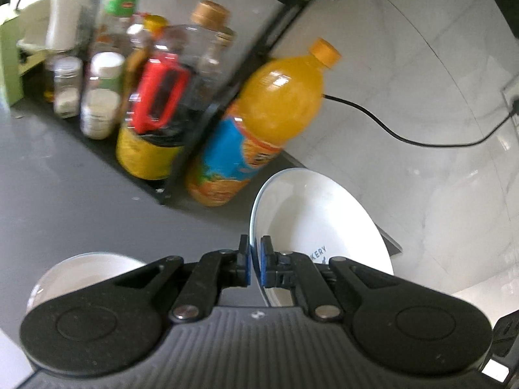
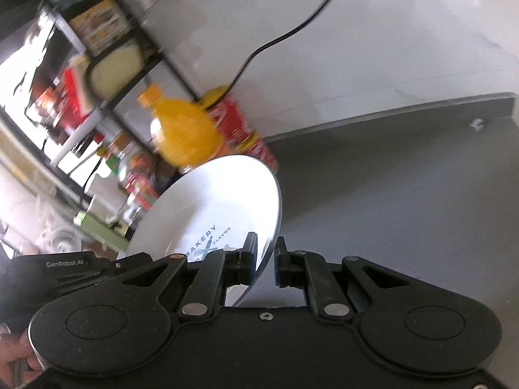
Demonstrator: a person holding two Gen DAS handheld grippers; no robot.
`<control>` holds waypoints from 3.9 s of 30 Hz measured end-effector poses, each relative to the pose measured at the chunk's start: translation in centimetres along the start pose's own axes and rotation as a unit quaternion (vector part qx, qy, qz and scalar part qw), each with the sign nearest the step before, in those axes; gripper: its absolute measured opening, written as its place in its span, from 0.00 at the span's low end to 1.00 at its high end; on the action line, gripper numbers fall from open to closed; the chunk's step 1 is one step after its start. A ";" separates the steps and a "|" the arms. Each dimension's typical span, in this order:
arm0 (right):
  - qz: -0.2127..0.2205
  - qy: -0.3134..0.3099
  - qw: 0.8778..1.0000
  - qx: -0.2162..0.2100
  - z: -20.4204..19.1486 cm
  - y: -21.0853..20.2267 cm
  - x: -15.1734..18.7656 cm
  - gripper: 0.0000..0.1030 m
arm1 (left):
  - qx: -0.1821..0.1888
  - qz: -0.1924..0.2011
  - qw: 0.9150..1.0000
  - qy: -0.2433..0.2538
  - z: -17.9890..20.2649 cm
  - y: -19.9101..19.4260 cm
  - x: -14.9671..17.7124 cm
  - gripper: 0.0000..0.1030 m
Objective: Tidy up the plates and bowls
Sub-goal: 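Lift the 'Bakery' plate with both tools and carry it to the plate stack, then lower the 'Bakery' plate onto the 'Sweet' plate with both tools, then open both tools to release the 'Bakery' plate and withdraw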
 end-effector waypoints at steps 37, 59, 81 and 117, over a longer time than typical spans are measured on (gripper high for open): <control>-0.141 -0.089 0.986 -0.007 -4.2 7.1 10.4 0.11 | -0.101 -0.029 0.987 -0.121 -14.7 -2.9 8.2 0.03; -0.149 -0.086 0.985 0.016 -4.6 7.8 11.5 0.11 | -0.151 -0.075 0.982 -0.081 -15.9 0.3 8.6 0.11; -0.161 -0.113 0.980 0.033 -5.8 9.6 12.1 0.10 | -0.206 -0.076 0.975 0.007 -14.0 -0.2 7.5 0.15; -0.224 0.048 0.973 -0.030 -2.7 8.0 11.4 0.25 | -0.197 -0.062 0.977 0.048 -13.7 0.4 6.5 0.15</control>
Point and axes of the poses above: each gripper's, at about its wrist camera, not at the fingertips, and y roughly the way its jaws point, z to its right, x to its underside, the point moved 1 cm from there along y, roughly the way its jaws point, and after that the axes turned 2 degrees about -z, right-handed, at the moved point
